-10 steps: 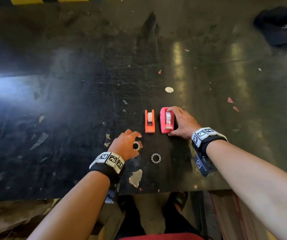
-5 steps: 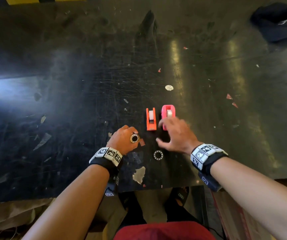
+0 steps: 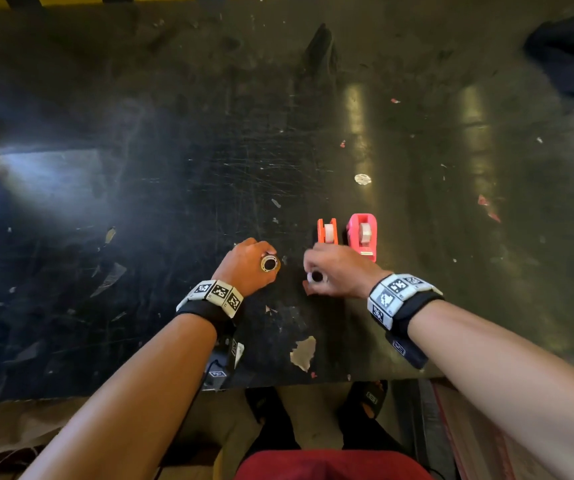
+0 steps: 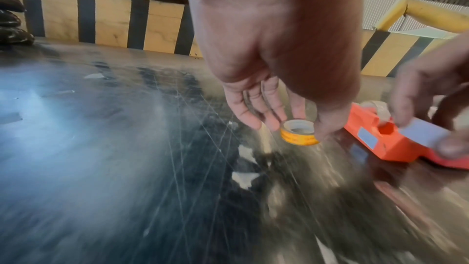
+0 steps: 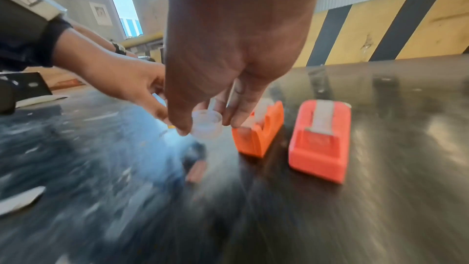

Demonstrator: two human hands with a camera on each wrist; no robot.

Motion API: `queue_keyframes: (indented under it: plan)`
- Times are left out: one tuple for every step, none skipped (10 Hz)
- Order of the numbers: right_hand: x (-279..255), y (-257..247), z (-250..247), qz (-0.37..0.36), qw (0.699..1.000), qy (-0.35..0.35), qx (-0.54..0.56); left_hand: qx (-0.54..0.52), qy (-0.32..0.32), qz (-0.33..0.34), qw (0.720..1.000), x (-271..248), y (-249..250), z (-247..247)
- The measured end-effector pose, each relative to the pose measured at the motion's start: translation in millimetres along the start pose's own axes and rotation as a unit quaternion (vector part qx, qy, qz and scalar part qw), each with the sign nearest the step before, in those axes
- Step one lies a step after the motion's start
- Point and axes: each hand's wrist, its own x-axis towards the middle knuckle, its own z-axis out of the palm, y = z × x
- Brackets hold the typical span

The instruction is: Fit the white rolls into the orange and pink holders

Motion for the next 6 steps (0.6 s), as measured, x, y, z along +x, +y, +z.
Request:
queue_keyframes:
  plan:
    - [37.8,-9.8,-20.3,0.022,0.998,0.042,-0.034,0.004,0.022,0.001,1.000,15.1,-6.9,-16.8]
    - [68.2,-12.2,-21.9,0.036,0.991,0.054,-0.116,0.004,0.026,0.001,1.000,28.4,-12.6,-21.3]
    - [82.4,-8.9,-14.9,0.051,0.982,0.064,-0.168,0.000,0.027,-0.006,1.000,36.3,-15.6,-13.8]
    - [88.7,-7.5,-5.3,0.063,0.974,0.070,-0.206,-0.008,0.027,-0.014,1.000,38.9,-17.8,-6.8]
    - [88.5,-7.6,2.3,0.067,0.974,0.074,-0.202,-0.016,0.034,-0.018,0.999,40.4,-19.1,0.2]
    - [86.4,-8.4,5.0,0.080,0.974,0.077,-0.199,-0.017,0.041,-0.046,0.998,39.7,-19.4,4.1]
